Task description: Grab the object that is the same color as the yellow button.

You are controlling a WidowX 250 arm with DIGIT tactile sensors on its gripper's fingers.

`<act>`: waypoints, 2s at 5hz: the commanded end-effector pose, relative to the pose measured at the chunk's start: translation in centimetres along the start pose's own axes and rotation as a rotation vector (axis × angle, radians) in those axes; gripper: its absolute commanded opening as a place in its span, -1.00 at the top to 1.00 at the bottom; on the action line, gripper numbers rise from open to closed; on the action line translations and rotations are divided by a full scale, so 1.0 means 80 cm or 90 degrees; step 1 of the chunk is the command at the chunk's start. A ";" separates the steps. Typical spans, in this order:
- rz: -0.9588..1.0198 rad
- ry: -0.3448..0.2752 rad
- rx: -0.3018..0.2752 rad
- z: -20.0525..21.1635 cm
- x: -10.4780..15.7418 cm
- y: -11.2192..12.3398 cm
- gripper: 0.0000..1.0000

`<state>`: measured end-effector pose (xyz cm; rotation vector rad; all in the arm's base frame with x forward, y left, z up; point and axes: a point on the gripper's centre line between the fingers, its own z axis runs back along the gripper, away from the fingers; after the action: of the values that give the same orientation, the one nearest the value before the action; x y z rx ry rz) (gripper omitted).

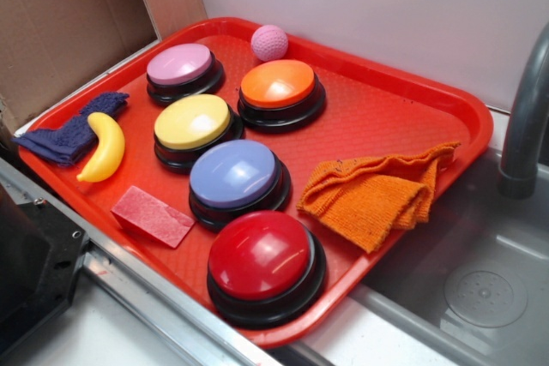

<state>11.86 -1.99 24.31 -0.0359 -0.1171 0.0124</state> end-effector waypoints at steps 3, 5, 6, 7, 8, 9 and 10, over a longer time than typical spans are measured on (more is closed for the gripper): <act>0.311 -0.045 0.010 -0.060 0.019 0.032 -1.00; 0.621 -0.108 0.074 -0.138 0.031 0.086 -1.00; 0.776 -0.152 0.087 -0.171 0.034 0.109 -1.00; 0.851 -0.185 0.150 -0.203 0.040 0.127 -1.00; 0.894 -0.195 0.176 -0.225 0.040 0.137 -1.00; 0.913 -0.205 0.211 -0.254 0.039 0.141 -1.00; 0.913 -0.202 0.226 -0.268 0.038 0.144 -1.00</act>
<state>17.73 8.48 2.36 0.2602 -0.3585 1.4667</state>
